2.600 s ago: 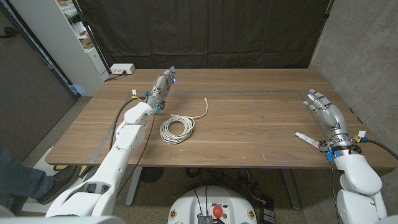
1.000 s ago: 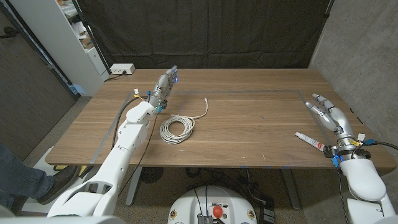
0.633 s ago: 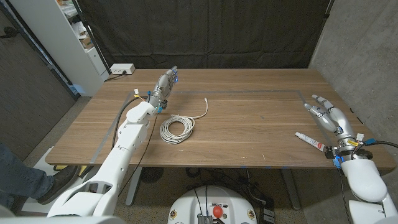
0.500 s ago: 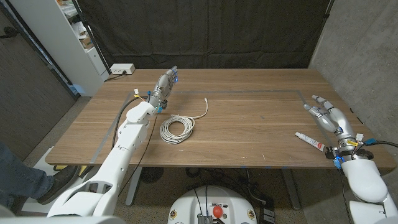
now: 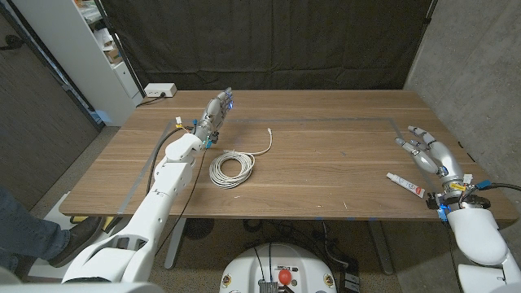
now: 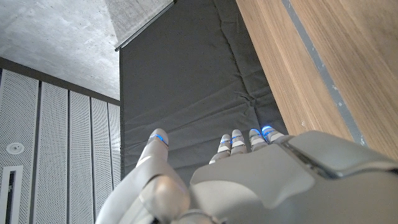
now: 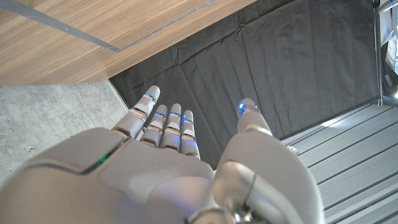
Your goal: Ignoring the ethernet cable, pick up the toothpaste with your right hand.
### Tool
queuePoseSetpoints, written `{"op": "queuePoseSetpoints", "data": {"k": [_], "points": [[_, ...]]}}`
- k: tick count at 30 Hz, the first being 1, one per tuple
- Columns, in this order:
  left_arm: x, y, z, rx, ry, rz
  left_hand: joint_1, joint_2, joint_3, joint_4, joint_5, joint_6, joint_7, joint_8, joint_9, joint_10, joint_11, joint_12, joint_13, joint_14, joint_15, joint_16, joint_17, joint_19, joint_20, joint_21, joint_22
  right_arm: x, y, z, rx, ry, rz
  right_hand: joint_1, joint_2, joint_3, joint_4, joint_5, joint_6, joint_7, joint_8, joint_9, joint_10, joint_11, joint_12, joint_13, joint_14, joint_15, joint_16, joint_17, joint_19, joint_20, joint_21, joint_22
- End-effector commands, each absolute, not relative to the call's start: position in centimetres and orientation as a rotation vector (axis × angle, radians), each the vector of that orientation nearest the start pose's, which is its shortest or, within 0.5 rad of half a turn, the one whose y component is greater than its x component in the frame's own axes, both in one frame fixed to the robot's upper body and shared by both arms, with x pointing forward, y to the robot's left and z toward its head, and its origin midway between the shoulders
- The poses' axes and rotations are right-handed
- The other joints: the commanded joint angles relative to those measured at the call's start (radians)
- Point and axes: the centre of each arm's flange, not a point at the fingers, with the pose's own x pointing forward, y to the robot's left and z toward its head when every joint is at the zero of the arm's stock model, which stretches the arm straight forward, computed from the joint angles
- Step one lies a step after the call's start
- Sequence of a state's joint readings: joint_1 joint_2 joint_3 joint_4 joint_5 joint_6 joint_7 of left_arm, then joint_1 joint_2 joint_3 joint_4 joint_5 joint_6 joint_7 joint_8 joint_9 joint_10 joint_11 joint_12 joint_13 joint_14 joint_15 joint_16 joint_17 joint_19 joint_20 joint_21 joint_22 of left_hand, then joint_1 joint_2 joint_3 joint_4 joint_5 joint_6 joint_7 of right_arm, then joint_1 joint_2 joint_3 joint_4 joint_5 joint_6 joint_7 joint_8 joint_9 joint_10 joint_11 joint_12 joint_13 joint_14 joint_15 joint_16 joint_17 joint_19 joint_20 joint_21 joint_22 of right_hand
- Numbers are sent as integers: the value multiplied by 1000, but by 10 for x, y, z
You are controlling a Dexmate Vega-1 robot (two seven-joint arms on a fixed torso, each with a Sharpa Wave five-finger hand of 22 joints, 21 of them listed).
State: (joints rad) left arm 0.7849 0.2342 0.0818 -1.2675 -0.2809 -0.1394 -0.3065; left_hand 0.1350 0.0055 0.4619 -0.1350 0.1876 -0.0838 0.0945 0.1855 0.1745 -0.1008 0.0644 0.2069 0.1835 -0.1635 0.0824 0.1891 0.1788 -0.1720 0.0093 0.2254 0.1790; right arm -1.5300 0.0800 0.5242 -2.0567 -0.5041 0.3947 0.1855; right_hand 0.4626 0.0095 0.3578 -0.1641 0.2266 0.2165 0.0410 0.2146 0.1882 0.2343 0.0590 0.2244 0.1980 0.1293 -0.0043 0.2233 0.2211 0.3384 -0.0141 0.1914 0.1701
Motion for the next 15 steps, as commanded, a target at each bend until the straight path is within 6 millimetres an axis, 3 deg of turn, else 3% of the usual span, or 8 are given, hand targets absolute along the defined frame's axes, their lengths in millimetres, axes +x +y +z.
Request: {"op": "queuePoseSetpoints", "data": {"k": [1, 15], "points": [[671, 262, 16, 70, -606, -316, 13, -2, 1, -6, 0, -2, 1, 2, 4, -8, -4, -1, 6, -4, 1, 1, 4, -43, 2, -3, 2, 409, -390, -102, -789, -596, -404, 12, -2, 6, 3, -3, -1, -1, -1, 4, 20, -1, 7, 4, 14, -6, 11, 6, 5, 2, 3, 2], [672, 260, 11, 60, -603, -320, 15, -2, 0, -6, -1, -5, 1, 1, 4, -10, -4, -2, 6, -3, 3, 1, 4, -44, 3, -6, 2, 402, -390, -105, -841, -548, -427, 33, -12, 12, -1, -1, 23, 5, 6, 6, 54, 0, 16, 7, 33, -1, 15, 6, 20, 8, 7, 2]]}}
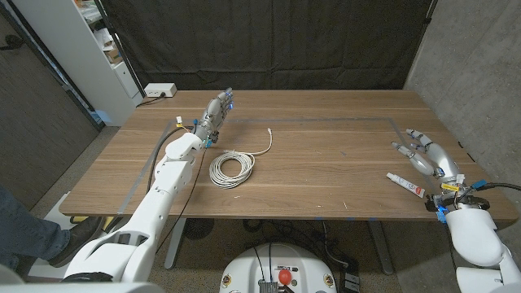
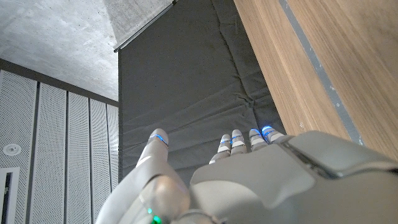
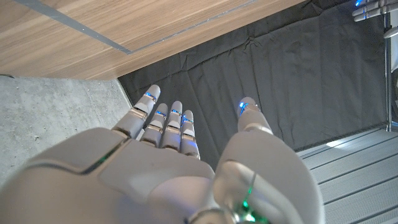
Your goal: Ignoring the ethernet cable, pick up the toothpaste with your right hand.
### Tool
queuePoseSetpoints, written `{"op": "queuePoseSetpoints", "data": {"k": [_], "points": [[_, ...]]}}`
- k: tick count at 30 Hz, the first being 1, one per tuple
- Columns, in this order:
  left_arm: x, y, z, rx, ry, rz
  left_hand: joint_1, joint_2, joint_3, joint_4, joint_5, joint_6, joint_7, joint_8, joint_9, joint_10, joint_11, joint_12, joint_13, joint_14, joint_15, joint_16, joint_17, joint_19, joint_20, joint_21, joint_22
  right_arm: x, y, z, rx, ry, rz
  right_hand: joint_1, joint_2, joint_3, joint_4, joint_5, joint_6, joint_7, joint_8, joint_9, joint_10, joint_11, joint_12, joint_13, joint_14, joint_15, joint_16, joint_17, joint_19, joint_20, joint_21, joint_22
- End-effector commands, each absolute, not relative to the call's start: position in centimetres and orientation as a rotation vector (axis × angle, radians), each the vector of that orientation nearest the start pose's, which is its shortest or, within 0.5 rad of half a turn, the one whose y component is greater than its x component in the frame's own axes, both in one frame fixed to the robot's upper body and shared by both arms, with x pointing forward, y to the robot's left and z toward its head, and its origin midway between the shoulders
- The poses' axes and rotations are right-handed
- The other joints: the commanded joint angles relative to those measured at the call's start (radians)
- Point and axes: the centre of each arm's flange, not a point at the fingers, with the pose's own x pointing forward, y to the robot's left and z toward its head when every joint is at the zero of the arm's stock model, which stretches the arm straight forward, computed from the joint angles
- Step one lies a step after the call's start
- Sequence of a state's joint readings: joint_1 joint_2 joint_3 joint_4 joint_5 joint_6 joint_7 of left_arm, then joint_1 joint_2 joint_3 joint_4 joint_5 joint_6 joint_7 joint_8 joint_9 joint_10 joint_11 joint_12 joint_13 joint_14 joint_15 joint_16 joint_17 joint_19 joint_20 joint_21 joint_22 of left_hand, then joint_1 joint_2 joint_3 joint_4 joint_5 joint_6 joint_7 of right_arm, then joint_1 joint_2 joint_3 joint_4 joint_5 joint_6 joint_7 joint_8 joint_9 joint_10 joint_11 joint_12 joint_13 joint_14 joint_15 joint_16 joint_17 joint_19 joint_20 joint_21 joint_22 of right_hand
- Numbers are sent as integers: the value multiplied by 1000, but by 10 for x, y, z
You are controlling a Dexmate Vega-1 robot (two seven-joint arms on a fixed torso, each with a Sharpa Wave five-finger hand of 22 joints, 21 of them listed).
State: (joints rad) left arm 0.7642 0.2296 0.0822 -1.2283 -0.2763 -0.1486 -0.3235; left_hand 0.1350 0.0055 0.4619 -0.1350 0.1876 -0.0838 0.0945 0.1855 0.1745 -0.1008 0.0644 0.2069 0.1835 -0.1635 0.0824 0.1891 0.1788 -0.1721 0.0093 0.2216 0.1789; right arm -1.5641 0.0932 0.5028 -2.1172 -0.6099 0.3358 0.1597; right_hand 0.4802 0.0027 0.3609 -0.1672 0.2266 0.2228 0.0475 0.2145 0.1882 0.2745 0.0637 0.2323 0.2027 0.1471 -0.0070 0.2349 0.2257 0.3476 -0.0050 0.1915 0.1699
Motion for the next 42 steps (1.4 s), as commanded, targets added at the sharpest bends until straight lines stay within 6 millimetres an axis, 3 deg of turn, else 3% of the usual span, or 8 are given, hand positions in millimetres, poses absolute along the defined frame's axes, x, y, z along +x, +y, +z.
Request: {"op": "queuePoseSetpoints", "data": {"k": [1, 15, 17, 20, 22, 26, 27, 42], "points": [[672, 259, 11, 59, -603, -321, 16, -2, 0, -6, -1, -6, 2, 1, 4, -10, -4, -2, 6, -3, 3, 1, 4, -44, 3, -3, 3, 401, -390, -105, -848, -543, -428, 17, -6, 9, 1, -1, 19, -1, 7, 6, 18, -6, 9, 3, 18, 1, 4, 2, 12, -1, 8, 2], [673, 254, 9, 55, -601, -326, 17, -1, 0, -6, -1, -8, 3, 1, 4, -12, -5, -2, 6, -5, 6, 1, 4, -46, 5, -5, 3, 393, -392, -109, -889, -501, -444, 29, -14, 13, 0, 0, 16, -5, 4, 7, 26, -4, 9, 5, 31, 1, 7, 3, 21, 3, 9, 2], [674, 253, 9, 54, -600, -327, 18, -1, 0, -6, -1, -8, 3, 1, 4, -11, -5, -2, 6, -5, 6, 0, 4, -46, 5, -6, 3, 392, -393, -110, -890, -499, -447, 37, -19, 15, 0, 1, 24, -38, 6, 7, 35, -3, 10, 6, 34, 1, 7, 4, 23, 3, 9, 2], [674, 253, 8, 55, -599, -327, 18, -1, 0, -6, -1, -9, 3, 0, 4, -12, -3, -2, 6, -6, 6, 0, 4, -46, 5, -6, 3, 392, -393, -110, -901, -490, -445, 43, -22, 17, 0, 2, 33, -48, 8, 7, 45, -5, 12, 6, 45, -4, 11, 5, 29, 3, 10, 2], [674, 253, 8, 55, -599, -326, 18, -1, 0, -6, -1, -9, 4, 0, 4, -12, -1, -2, 6, -7, 7, 0, 4, -46, 5, -7, 3, 392, -393, -111, -914, -480, -446, 48, -25, 18, 0, 3, 37, -48, 9, 7, 47, -17, 12, 7, 48, -5, 11, 5, 31, 2, 10, 2], [674, 253, 7, 56, -595, -327, 19, 0, -1, -6, -1, -9, 5, 1, 4, -13, -1, -3, 6, -8, 7, -1, 4, -46, 4, -7, 3, 392, -393, -110, -938, -468, -454, 51, -26, 20, 3, 4, 56, -45, 15, 7, 50, -11, 11, 7, 54, -8, 13, 7, 33, 2, 10, 2], [675, 253, 7, 55, -594, -328, 19, 0, -1, -6, -1, -9, 5, 1, 4, -13, -1, -2, 6, -7, 7, 0, 4, -46, 4, -7, 3, 392, -393, -110, -941, -462, -460, 54, -27, 21, 3, 4, 62, -42, 16, 7, 51, -23, 10, 8, 56, -9, 13, 7, 33, 3, 9, 2], [677, 257, 7, 58, -590, -325, 20, 0, -2, -6, -2, -6, 4, 3, 4, 1, 0, 3, 6, -1, 11, 2, 5, -46, 6, -9, 3, 397, -390, -110, -1040, -381, -477, 66, -33, 26, 7, 6, 97, -34, 23, 7, 65, -25, 9, 8, 70, -9, 15, 11, 33, 2, 6, 3]]}}
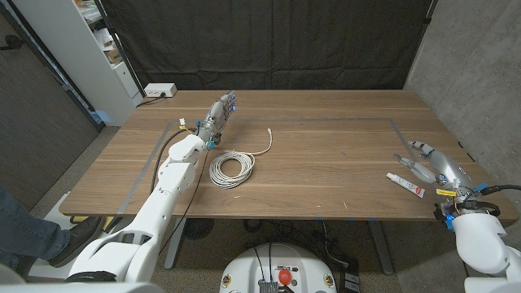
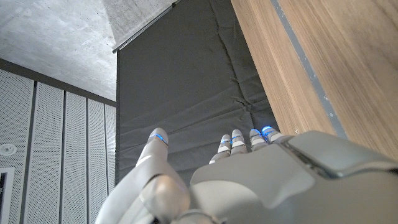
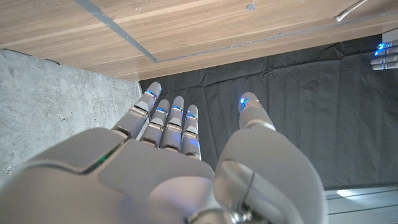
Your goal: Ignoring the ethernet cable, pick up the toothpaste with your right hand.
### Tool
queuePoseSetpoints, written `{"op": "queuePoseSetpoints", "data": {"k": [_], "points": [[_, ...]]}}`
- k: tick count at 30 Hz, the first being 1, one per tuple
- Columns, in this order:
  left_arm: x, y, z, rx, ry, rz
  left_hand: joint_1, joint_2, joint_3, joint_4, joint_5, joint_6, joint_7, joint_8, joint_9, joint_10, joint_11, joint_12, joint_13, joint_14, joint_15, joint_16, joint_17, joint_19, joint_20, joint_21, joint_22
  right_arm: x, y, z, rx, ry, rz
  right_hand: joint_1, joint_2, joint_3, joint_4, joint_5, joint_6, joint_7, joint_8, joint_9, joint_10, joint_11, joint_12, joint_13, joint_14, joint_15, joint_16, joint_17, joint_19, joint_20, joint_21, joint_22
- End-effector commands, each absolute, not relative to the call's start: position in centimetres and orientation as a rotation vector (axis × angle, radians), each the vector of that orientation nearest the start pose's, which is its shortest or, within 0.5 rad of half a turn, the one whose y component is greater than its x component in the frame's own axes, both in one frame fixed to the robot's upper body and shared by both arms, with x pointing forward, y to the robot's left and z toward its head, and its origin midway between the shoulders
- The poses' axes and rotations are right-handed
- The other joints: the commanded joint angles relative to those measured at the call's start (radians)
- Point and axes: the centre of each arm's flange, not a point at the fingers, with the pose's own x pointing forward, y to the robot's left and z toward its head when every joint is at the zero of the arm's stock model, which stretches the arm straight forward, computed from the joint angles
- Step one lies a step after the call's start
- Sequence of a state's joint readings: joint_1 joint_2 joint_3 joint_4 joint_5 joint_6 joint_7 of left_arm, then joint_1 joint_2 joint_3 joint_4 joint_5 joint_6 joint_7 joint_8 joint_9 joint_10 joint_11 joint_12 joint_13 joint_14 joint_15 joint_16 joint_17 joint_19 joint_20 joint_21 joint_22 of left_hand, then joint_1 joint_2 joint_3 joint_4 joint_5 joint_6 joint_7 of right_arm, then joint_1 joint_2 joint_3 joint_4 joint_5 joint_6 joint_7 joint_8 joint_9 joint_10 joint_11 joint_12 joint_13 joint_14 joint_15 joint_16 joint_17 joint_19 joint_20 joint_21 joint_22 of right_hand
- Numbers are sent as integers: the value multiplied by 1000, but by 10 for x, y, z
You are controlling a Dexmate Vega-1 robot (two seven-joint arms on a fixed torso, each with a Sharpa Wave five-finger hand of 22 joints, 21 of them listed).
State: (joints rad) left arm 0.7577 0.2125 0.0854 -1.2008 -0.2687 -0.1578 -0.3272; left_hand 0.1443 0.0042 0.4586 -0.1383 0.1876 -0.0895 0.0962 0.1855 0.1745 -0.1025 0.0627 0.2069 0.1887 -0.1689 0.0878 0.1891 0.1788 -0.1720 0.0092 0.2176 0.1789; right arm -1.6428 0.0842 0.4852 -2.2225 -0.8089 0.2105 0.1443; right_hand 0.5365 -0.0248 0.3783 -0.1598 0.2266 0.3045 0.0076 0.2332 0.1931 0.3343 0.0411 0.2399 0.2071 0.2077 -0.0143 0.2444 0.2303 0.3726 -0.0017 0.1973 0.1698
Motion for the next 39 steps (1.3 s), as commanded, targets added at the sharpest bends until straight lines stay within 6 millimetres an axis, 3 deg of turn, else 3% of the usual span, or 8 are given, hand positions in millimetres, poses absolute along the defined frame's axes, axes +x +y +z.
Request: {"op": "queuePoseSetpoints", "data": {"k": [1, 39], "points": [[678, 257, 6, 58, -588, -324, 10, 1, 1, -3, -2, 2, 2, 3, 4, 5, 1, 4, 1, 6, 6, 3, 5, -44, 6, -5, 3, 398, -389, -110, -1045, -371, -482, 10, -6, 9, -1, 6, 16, 7, 4, 2, 6, -2, 2, 3, 10, -1, 6, 6, 7, -1, 0, 3], [668, 263, 8, 63, -607, -315, 14, 2, -1, -2, -3, 6, 6, 4, 5, 10, 7, 5, 2, 4, 9, 1, 5, -44, 6, -8, 4, 406, -374, -120, -1214, -241, -498, 53, -19, 24, -7, 14, 49, 1, 4, 3, 24, -8, -4, 3, 34, -7, 7, 6, 2, -2, -3, 3]]}}
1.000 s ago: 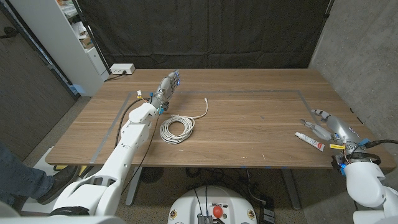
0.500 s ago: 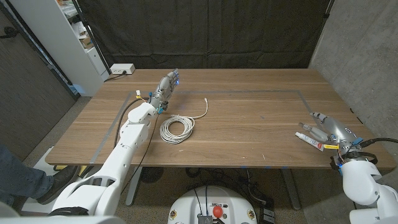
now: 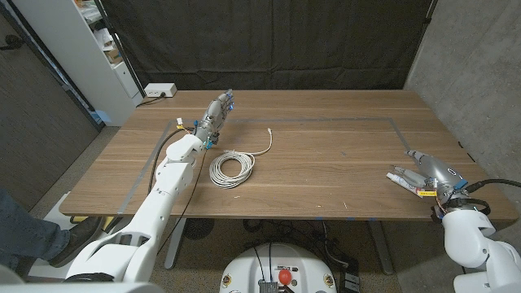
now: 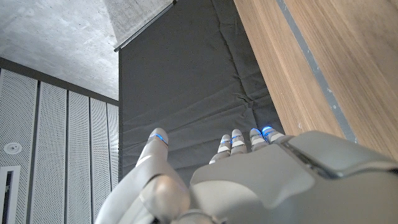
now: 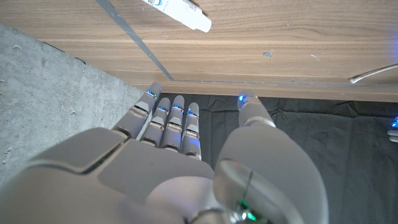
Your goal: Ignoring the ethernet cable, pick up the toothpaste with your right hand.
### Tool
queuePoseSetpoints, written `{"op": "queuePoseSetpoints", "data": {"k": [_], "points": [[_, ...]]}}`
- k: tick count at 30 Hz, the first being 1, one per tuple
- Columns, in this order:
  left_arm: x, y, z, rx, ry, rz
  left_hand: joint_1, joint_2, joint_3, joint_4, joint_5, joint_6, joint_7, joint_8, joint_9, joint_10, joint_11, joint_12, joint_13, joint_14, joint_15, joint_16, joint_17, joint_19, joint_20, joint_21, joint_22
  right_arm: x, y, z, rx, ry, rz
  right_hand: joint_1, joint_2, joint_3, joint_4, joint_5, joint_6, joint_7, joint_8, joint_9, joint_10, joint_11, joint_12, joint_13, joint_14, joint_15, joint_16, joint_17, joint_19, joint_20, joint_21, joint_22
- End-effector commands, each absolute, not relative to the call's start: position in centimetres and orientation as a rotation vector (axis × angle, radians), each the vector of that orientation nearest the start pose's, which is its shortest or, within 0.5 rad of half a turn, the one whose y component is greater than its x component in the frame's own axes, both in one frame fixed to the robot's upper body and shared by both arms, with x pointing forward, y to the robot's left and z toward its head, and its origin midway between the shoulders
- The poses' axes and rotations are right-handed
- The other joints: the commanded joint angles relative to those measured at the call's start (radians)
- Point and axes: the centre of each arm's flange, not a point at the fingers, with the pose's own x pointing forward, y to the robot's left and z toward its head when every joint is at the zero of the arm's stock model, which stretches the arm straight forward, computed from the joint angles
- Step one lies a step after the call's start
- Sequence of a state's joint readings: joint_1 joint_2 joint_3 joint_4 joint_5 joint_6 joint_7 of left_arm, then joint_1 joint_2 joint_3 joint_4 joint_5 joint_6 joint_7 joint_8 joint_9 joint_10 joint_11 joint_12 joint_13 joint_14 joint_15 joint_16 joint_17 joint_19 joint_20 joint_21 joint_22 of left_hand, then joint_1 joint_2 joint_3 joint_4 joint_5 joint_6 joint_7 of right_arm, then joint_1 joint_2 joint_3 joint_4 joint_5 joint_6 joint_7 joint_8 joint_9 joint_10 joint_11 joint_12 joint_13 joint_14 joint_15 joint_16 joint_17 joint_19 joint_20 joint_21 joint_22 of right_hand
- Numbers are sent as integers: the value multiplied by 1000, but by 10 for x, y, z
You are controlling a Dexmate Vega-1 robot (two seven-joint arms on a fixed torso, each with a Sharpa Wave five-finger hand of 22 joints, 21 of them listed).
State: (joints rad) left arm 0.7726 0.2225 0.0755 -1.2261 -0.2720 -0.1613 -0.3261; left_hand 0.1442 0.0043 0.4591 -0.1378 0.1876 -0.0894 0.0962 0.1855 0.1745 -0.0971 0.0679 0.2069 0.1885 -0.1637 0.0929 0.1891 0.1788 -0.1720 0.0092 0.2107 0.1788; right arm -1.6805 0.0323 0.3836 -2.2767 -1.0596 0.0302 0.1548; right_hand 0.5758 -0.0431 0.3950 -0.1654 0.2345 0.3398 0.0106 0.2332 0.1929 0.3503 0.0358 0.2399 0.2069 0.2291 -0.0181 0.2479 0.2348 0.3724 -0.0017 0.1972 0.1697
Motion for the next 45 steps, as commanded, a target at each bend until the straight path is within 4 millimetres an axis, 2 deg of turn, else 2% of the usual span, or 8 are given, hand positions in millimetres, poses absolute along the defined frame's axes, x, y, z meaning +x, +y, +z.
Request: {"op": "queuePoseSetpoints", "data": {"k": [1, 19, 21, 28, 30, 45], "points": [[668, 263, 8, 62, -606, -314, 14, 2, -1, -3, -3, 6, 6, 4, 5, 4, 1, 5, 2, -2, 3, 1, 5, -44, 6, -2, 4, 406, -374, -120, -1211, -237, -501, 14, -1, 8, -2, 6, 14, -1, 4, 3, 9, -3, -4, 3, 14, -3, 4, 2, 2, -2, -3, 3], [671, 266, 5, 59, -596, -313, 15, 2, -3, -2, -3, 6, 7, 4, 5, 5, 0, 5, 2, -2, 3, 1, 5, -44, 6, -3, 4, 419, -372, -124, -1270, -168, -492, 23, -4, 11, 2, 8, 22, -3, 3, 3, 12, -9, -7, 4, 21, -5, 4, 3, 2, -5, -3, 3], [672, 266, 5, 54, -597, -313, 15, 2, -3, -2, -3, 7, 8, 4, 5, 5, 0, 4, 2, -3, 3, 0, 5, -45, 7, -4, 4, 420, -372, -124, -1278, -155, -489, 24, -5, 12, 4, 8, 33, -1, 5, 3, 16, -4, -7, 4, 21, -4, 4, 4, 1, -5, -3, 3], [673, 264, 5, 50, -597, -310, 15, 3, -3, -2, -3, 6, 9, 4, 5, 1, 7, 3, 2, -6, 4, -1, 5, -47, 6, -5, 4, 423, -370, -125, -1322, -124, -507, 35, -10, 15, 2, 10, 47, -8, 7, 3, 15, -21, -10, 4, 26, -6, 3, 4, 0, -3, -3, 3], [673, 264, 5, 52, -597, -310, 16, 3, -3, -2, -3, 5, 10, 3, 5, 1, 8, 3, 2, -7, 4, -1, 5, -49, 7, -6, 4, 424, -371, -126, -1323, -115, -512, 38, -12, 16, 1, 11, 48, -8, 6, 3, 20, -13, -8, 4, 27, -5, 3, 4, 0, -4, -4, 3], [671, 259, 12, 65, -604, -315, 16, 3, -4, -2, -4, 4, 11, 3, 5, 3, 6, 3, 3, -6, 5, 0, 5, -49, 8, -6, 4, 431, -374, -133, -1373, -90, -534, 48, -18, 19, 3, 14, 56, -12, 4, 3, 26, -16, -9, 4, 37, -9, 5, 5, -2, -5, -4, 3]]}}
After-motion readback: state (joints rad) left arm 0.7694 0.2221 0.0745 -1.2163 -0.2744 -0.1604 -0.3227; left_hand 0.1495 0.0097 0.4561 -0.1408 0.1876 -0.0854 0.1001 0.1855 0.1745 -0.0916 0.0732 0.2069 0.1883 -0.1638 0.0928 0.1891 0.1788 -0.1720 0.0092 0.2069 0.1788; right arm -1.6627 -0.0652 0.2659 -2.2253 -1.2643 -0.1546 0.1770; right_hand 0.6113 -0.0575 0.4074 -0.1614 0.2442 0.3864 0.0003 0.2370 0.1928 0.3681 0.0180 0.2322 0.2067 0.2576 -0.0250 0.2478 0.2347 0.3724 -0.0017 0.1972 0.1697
